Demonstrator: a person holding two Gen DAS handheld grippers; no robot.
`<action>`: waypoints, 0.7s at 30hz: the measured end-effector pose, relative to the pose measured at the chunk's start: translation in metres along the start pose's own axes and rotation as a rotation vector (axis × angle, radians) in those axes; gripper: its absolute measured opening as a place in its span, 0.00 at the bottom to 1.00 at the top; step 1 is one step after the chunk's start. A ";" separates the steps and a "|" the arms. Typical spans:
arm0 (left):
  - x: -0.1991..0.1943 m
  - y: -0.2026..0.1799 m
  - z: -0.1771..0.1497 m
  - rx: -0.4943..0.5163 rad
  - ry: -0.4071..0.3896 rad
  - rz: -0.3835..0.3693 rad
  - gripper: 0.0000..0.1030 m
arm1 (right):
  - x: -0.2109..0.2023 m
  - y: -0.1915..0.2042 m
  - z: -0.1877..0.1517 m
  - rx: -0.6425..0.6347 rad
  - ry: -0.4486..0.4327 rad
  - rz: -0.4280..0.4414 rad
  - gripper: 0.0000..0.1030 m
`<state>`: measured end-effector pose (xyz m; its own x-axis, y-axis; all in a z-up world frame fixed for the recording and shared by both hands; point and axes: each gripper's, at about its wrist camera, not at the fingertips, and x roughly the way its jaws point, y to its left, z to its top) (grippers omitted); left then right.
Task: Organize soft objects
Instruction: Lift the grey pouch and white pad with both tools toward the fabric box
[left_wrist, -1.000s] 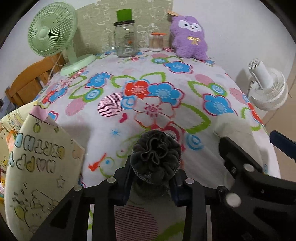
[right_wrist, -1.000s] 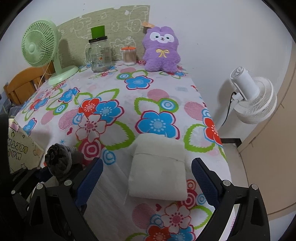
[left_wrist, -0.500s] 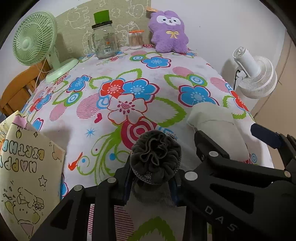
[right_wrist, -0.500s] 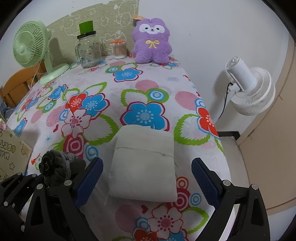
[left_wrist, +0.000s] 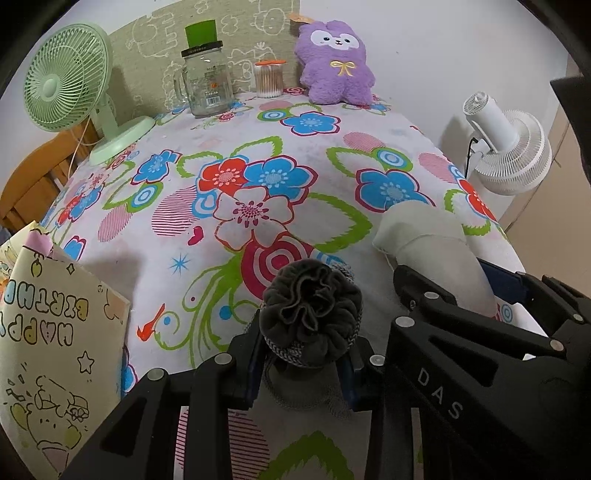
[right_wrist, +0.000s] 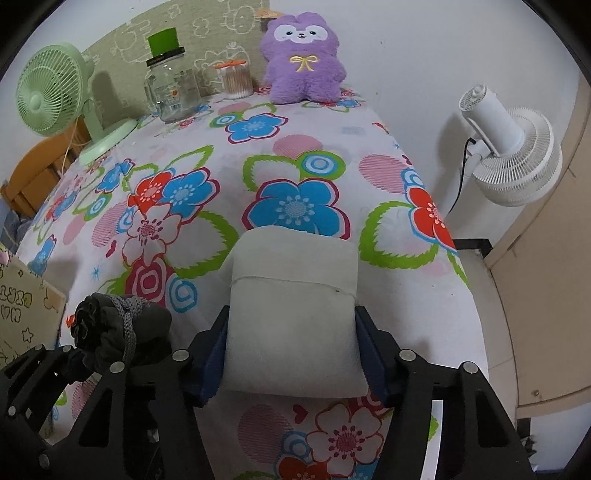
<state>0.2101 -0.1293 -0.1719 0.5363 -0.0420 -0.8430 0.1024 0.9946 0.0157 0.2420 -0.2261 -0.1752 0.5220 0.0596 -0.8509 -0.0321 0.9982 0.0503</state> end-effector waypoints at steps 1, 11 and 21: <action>-0.001 0.000 -0.001 0.001 0.001 -0.001 0.33 | -0.001 0.001 0.000 -0.006 -0.001 -0.002 0.61; -0.013 0.003 -0.009 0.007 0.007 -0.014 0.33 | -0.019 0.008 -0.008 -0.032 -0.022 0.005 0.60; -0.030 0.006 -0.015 -0.001 0.000 -0.028 0.33 | -0.042 0.013 -0.015 -0.033 -0.046 0.011 0.60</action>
<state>0.1820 -0.1208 -0.1550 0.5332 -0.0695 -0.8431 0.1164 0.9932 -0.0083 0.2068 -0.2151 -0.1464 0.5604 0.0711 -0.8251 -0.0653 0.9970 0.0416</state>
